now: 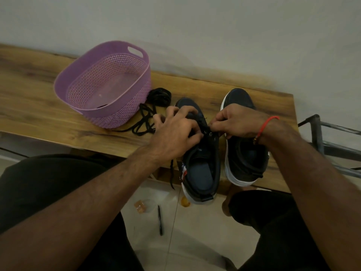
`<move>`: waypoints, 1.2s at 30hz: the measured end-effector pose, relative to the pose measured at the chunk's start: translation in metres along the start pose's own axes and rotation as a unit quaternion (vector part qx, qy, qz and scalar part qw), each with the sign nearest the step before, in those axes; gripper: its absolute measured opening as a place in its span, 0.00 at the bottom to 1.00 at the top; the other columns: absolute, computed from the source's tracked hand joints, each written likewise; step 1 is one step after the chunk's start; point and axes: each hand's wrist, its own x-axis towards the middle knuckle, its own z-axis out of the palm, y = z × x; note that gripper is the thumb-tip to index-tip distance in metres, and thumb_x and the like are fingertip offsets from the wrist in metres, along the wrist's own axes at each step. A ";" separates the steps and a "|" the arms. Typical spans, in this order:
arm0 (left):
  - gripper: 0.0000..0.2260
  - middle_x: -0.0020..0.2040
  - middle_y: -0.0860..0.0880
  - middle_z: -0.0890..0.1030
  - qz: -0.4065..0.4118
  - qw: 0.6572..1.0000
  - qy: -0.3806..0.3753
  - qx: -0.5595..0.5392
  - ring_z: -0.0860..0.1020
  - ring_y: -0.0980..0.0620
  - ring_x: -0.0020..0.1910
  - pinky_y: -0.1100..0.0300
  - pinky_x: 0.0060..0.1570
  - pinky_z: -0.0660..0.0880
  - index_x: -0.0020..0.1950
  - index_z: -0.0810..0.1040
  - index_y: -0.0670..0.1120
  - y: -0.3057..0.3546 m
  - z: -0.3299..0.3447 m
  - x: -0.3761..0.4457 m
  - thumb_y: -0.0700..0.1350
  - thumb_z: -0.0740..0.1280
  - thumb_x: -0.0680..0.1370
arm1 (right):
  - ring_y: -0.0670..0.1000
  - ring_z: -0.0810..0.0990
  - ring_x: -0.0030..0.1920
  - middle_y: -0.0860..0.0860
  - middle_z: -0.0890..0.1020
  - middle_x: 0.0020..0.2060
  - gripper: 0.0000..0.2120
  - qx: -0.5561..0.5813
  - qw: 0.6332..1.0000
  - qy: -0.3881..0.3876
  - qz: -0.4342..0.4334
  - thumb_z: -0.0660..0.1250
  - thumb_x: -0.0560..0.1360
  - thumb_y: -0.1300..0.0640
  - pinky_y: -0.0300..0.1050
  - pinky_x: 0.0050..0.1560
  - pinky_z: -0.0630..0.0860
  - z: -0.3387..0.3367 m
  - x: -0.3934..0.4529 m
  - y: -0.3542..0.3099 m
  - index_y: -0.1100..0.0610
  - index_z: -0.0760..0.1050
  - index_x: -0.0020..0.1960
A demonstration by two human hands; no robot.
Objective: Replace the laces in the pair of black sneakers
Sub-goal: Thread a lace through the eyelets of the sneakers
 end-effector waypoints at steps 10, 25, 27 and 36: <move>0.03 0.74 0.59 0.65 -0.090 0.982 0.101 -0.129 0.60 0.51 0.70 0.49 0.60 0.58 0.47 0.78 0.62 0.002 0.018 -0.004 0.58 0.68 0.79 | 0.37 0.81 0.36 0.45 0.84 0.37 0.08 0.018 1.000 -0.007 0.002 0.67 0.79 0.55 0.42 0.45 0.80 -0.002 -0.002 0.000 0.54 0.85 0.47; 0.05 0.74 0.59 0.67 -0.096 0.971 0.106 -0.191 0.60 0.49 0.71 0.51 0.58 0.57 0.51 0.84 0.60 0.001 0.020 -0.005 0.58 0.71 0.77 | 0.43 0.80 0.40 0.44 0.82 0.38 0.04 -0.074 0.996 0.019 -0.038 0.69 0.78 0.55 0.33 0.36 0.71 0.004 -0.002 -0.002 0.48 0.80 0.45; 0.05 0.76 0.58 0.64 -0.094 0.973 0.097 -0.187 0.58 0.48 0.73 0.47 0.62 0.59 0.51 0.83 0.61 0.000 0.018 -0.004 0.58 0.71 0.77 | 0.42 0.78 0.42 0.43 0.81 0.40 0.03 -0.110 0.992 0.039 -0.045 0.70 0.77 0.53 0.32 0.37 0.68 0.004 -0.002 -0.003 0.48 0.80 0.45; 0.32 0.83 0.49 0.41 -0.094 0.985 0.042 -0.139 0.38 0.47 0.81 0.32 0.75 0.44 0.75 0.64 0.55 -0.010 0.003 0.002 0.56 0.73 0.75 | 0.59 0.70 0.66 0.53 0.76 0.63 0.10 -0.270 0.937 0.219 -0.028 0.69 0.76 0.48 0.55 0.64 0.69 -0.026 -0.012 0.008 0.49 0.79 0.57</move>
